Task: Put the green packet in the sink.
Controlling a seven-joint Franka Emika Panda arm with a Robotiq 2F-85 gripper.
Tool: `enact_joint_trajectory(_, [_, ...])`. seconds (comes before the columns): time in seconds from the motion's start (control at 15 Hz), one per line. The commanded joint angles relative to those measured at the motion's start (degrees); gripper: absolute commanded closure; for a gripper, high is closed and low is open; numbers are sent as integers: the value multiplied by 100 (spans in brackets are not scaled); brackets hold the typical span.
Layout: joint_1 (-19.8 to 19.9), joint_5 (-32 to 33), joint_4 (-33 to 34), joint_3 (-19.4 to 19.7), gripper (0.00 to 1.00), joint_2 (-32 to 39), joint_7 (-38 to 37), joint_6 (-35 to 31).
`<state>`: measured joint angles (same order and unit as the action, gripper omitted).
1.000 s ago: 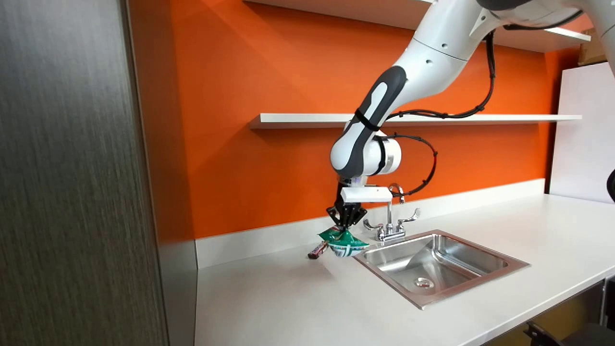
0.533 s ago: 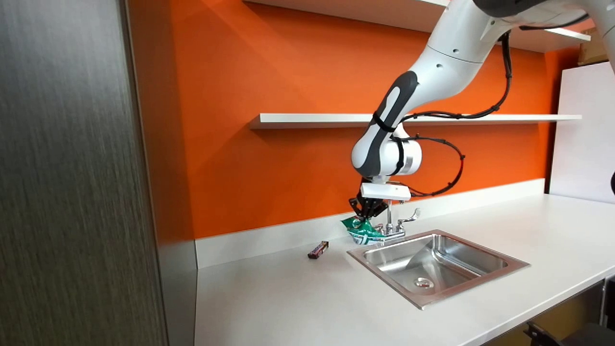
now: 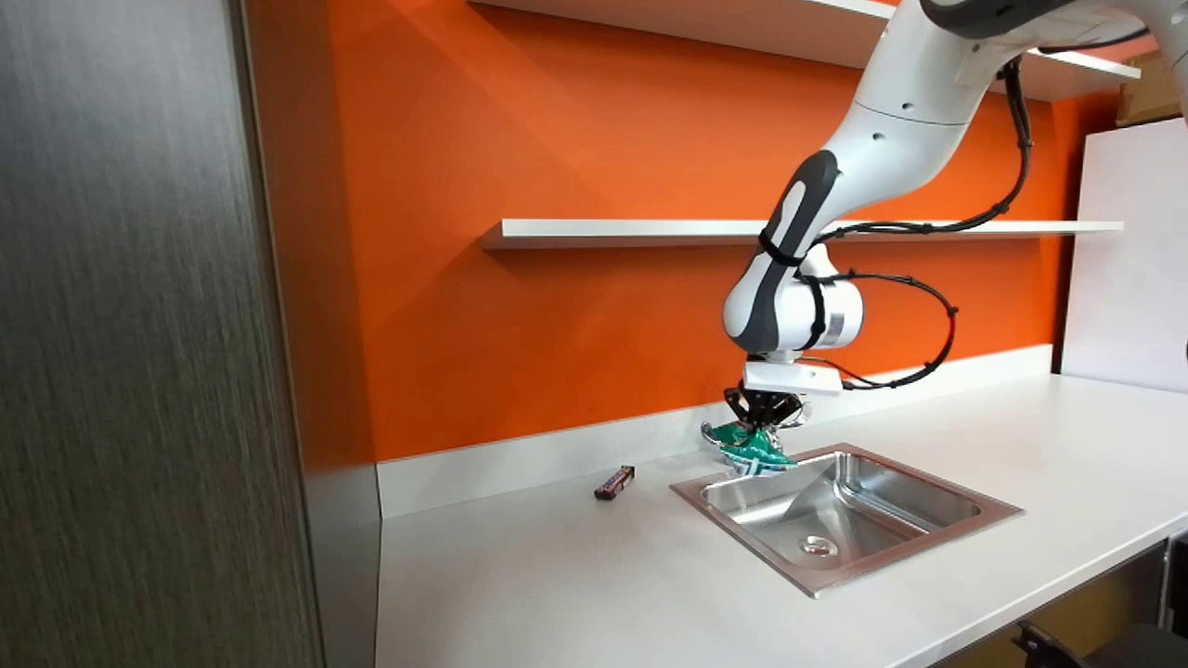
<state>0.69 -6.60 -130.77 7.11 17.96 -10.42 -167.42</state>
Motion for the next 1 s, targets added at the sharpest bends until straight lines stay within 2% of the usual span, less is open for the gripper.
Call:
enact_joint_trajectory(0.0, [100,34,-419,157,100,-179,-129,-201])
enact_joint_trajectory(0.4, [306,-42,-713,308,100,8,-40,-451])
enact_joint_trajectory(0.93, [697,-166,-744,157,100,534,104,-769])
